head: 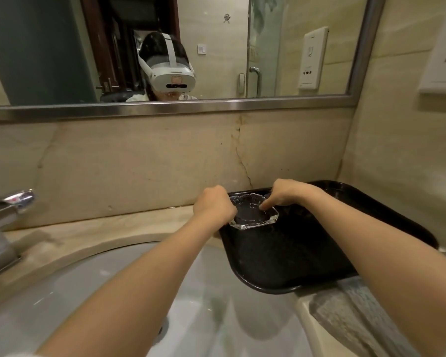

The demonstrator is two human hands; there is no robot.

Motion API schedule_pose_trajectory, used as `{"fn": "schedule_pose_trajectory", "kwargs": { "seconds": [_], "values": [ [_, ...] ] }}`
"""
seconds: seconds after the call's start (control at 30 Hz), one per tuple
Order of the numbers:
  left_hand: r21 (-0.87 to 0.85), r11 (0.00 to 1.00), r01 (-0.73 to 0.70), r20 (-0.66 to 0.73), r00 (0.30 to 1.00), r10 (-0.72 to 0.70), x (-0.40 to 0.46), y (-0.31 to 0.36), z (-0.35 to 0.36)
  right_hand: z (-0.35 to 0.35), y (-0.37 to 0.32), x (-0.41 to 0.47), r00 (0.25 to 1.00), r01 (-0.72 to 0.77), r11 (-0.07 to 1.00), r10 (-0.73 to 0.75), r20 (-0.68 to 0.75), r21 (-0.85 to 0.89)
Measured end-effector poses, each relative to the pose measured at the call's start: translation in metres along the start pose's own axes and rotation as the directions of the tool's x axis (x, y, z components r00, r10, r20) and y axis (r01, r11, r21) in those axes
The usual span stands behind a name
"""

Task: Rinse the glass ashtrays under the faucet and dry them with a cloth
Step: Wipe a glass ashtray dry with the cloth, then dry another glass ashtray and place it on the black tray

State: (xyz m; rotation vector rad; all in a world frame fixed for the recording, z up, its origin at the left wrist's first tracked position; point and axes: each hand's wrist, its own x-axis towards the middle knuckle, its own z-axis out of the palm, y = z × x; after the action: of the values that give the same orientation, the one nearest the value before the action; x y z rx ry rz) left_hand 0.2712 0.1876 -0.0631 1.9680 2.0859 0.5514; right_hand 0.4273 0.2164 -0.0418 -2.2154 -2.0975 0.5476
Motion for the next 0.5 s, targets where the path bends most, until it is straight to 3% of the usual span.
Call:
{"fn": "schedule_pose_trajectory", "kwargs": {
  "seconds": [0.1,0.2,0.4,0.5],
  "values": [
    [0.043,0.999,0.006,-0.024,1.000,-0.005,-0.004,-0.002,-0.003,-0.003,0.003,-0.005,0.999,-0.026,1.000,0.025,-0.044,-0.008],
    [0.020,1.000,-0.010,-0.098,0.995,0.012,-0.009,-0.004,-0.014,-0.009,0.006,-0.018,0.968,-0.017,1.000,0.017,-0.252,0.003],
    [-0.241,0.962,-0.130,-0.157,0.983,0.093,-0.038,-0.005,-0.041,-0.020,-0.005,-0.072,0.879,0.090,0.985,-0.010,-0.477,0.145],
    [-0.338,0.922,-0.191,-0.160,0.977,0.144,-0.068,0.004,-0.044,-0.010,-0.012,-0.109,0.794,0.175,0.955,0.007,-0.608,0.239]
  ]
}}
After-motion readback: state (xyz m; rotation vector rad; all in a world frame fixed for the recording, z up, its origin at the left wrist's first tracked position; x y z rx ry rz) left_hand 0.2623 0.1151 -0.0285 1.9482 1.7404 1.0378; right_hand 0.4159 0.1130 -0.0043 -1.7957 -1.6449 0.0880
